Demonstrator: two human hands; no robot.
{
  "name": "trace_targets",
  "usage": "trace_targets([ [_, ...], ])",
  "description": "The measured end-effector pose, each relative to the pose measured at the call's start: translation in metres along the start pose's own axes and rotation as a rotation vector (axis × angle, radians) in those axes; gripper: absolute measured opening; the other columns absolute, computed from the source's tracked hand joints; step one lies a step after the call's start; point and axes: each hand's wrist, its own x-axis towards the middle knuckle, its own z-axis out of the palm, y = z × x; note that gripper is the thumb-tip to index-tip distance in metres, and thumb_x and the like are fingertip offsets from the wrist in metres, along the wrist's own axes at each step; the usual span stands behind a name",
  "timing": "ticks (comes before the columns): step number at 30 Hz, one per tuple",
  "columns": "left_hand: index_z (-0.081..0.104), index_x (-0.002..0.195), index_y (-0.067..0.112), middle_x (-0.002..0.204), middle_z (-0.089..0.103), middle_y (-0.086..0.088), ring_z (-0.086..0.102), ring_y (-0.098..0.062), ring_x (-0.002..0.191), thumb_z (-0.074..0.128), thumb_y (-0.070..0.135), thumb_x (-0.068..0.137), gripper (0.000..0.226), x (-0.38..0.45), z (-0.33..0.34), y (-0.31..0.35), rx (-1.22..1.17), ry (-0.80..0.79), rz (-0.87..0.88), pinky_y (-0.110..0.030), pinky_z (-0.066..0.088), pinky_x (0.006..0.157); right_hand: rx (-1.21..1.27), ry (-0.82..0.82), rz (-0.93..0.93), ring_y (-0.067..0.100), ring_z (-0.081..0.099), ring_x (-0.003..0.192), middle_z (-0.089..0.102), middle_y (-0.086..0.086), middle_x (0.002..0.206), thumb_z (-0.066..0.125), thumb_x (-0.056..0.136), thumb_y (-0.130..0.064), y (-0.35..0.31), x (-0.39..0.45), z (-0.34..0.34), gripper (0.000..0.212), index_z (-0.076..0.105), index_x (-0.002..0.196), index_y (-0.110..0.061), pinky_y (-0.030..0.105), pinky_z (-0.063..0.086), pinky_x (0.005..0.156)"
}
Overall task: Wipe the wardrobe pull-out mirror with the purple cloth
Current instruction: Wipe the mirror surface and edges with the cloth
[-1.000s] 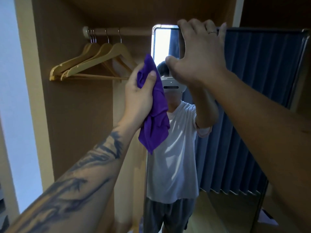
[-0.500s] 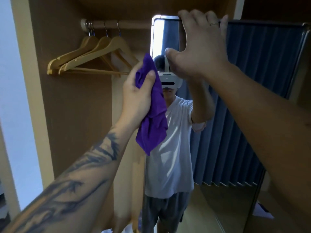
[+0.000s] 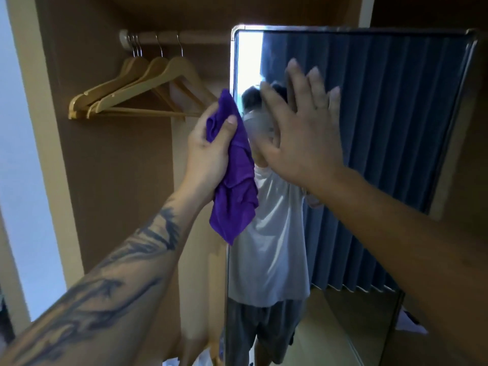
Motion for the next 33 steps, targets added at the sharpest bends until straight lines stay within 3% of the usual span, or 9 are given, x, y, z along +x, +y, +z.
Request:
trace_targets([
  [2,0.066,0.130,0.026,0.116,0.078,0.013,0.072,-0.005,0.111,0.065,0.021,0.105,0.026,-0.033,-0.006,-0.023,-0.030,-0.004,-0.061,-0.021,0.054,0.093,0.021,-0.055,0.006,0.036,-0.005,0.160,-0.003,0.007,0.175,0.045,0.098,-0.063,-0.004,-0.032,0.012,0.075,0.019,0.164,-0.038,0.065,0.001,0.125],
  [6,0.067,0.131,0.020,0.115,0.079,0.003,0.074,-0.016,0.107,0.063,0.019,0.106,0.025,-0.066,-0.016,-0.046,-0.012,-0.007,-0.122,-0.033,0.057,0.095,-0.072,-0.124,-0.020,0.037,-0.013,0.159,-0.011,0.006,0.174,0.034,0.102,-0.066,0.000,-0.063,0.027,0.074,0.009,0.165,-0.038,0.066,-0.001,0.124],
  [9,0.069,0.122,0.021,0.100,0.079,0.014,0.073,-0.002,0.093,0.062,0.014,0.106,0.020,-0.049,-0.013,-0.036,0.011,0.007,-0.096,-0.018,0.054,0.081,-0.168,-0.106,-0.026,0.039,-0.014,0.158,-0.013,0.009,0.173,0.027,0.103,-0.066,0.000,-0.066,0.036,0.073,0.003,0.166,-0.037,0.067,-0.001,0.123],
  [11,0.068,0.121,0.021,0.095,0.079,0.018,0.073,0.003,0.089,0.062,0.012,0.105,0.019,-0.035,-0.010,-0.028,-0.005,0.009,-0.070,-0.012,0.053,0.077,-0.161,-0.063,-0.011,0.040,-0.011,0.158,-0.008,0.011,0.174,0.028,0.104,-0.063,-0.002,-0.067,0.042,0.071,0.007,0.166,-0.035,0.068,0.000,0.123],
  [16,0.063,0.130,0.028,0.112,0.077,0.019,0.071,-0.001,0.107,0.060,0.017,0.107,0.025,-0.051,-0.008,-0.044,-0.009,0.030,-0.088,-0.014,0.052,0.088,-0.092,0.054,0.013,0.042,0.000,0.159,0.005,0.013,0.174,0.037,0.104,-0.060,-0.007,-0.076,0.064,0.070,0.021,0.165,-0.029,0.067,0.002,0.123],
  [20,0.061,0.125,0.036,0.106,0.076,0.025,0.071,0.007,0.098,0.057,0.018,0.109,0.025,-0.085,-0.018,-0.062,0.047,-0.011,-0.143,-0.009,0.052,0.079,-0.115,0.096,0.010,0.041,0.003,0.159,0.008,0.013,0.173,0.043,0.101,-0.061,-0.006,-0.084,0.078,0.075,0.022,0.165,-0.027,0.065,0.003,0.124],
  [25,0.057,0.120,0.047,0.102,0.070,0.038,0.068,0.012,0.097,0.056,0.025,0.109,0.024,-0.050,-0.011,-0.030,0.104,-0.013,-0.107,-0.006,0.050,0.076,-0.108,0.129,-0.003,0.041,0.004,0.159,0.008,0.014,0.173,0.043,0.101,-0.062,-0.003,-0.085,0.084,0.075,0.024,0.165,-0.027,0.064,0.001,0.125],
  [30,0.060,0.125,0.043,0.103,0.074,0.026,0.071,0.005,0.094,0.055,0.028,0.110,0.022,-0.072,-0.014,-0.058,0.052,0.007,-0.134,-0.010,0.053,0.074,-0.100,0.117,-0.015,0.042,0.003,0.159,0.006,0.014,0.173,0.040,0.101,-0.062,-0.002,-0.086,0.082,0.076,0.022,0.165,-0.027,0.065,0.003,0.125],
  [33,0.058,0.137,0.029,0.110,0.073,0.016,0.072,0.000,0.096,0.054,0.027,0.110,0.027,-0.096,-0.022,-0.074,0.066,-0.028,-0.189,-0.013,0.054,0.075,-0.116,0.111,-0.010,0.041,0.003,0.159,0.008,0.014,0.173,0.042,0.099,-0.062,-0.002,-0.085,0.082,0.077,0.023,0.165,-0.027,0.064,0.001,0.125],
])
